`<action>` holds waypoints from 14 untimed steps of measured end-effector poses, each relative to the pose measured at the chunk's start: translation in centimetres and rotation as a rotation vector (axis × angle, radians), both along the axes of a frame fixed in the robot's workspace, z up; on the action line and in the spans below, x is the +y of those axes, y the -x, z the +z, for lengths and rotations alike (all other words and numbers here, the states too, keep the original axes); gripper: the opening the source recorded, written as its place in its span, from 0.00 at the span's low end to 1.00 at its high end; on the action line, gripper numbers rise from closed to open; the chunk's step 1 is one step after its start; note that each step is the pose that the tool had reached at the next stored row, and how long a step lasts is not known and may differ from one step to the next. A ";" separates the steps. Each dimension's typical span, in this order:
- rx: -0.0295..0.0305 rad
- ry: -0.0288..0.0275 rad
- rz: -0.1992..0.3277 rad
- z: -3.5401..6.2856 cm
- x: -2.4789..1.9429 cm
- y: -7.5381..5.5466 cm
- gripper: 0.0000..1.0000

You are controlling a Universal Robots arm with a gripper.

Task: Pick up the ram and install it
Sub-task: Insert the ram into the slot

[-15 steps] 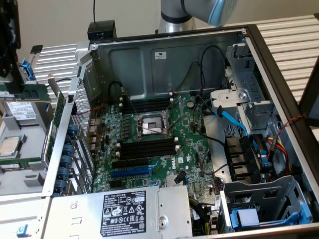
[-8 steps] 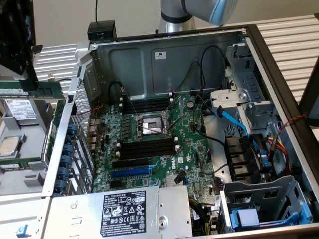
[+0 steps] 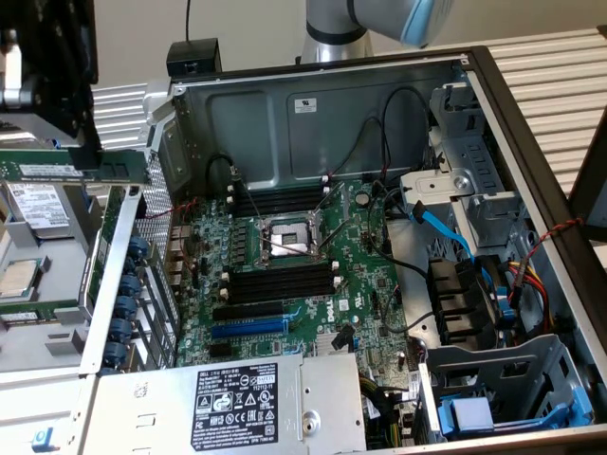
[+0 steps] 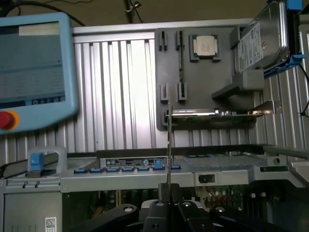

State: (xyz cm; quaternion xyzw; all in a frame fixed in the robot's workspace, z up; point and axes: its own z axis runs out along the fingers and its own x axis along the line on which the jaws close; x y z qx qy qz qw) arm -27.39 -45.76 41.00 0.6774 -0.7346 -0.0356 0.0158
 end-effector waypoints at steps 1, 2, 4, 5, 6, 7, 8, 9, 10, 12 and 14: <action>0.0000 0.0000 0.000 0.00 0.00 -0.4 0.13; 0.0000 0.0000 0.000 0.00 0.00 -0.7 0.13; 0.0000 0.0000 0.000 0.00 0.00 -1.4 0.13; 0.0000 -0.0001 0.000 0.00 0.00 -1.8 0.13; 0.0000 0.0000 0.000 0.00 0.00 -2.1 0.13; 0.0000 0.0000 0.000 0.00 0.00 -2.5 0.13; 0.0000 -0.0001 0.000 0.00 0.00 -2.8 0.13; 0.0000 -0.0001 0.000 0.00 0.00 -3.2 0.13; 0.0000 0.0000 0.000 0.00 0.00 -3.5 0.13; 0.0000 0.0001 0.000 0.00 0.00 -4.3 0.13; 0.0000 0.0004 0.000 0.00 0.00 -5.0 0.13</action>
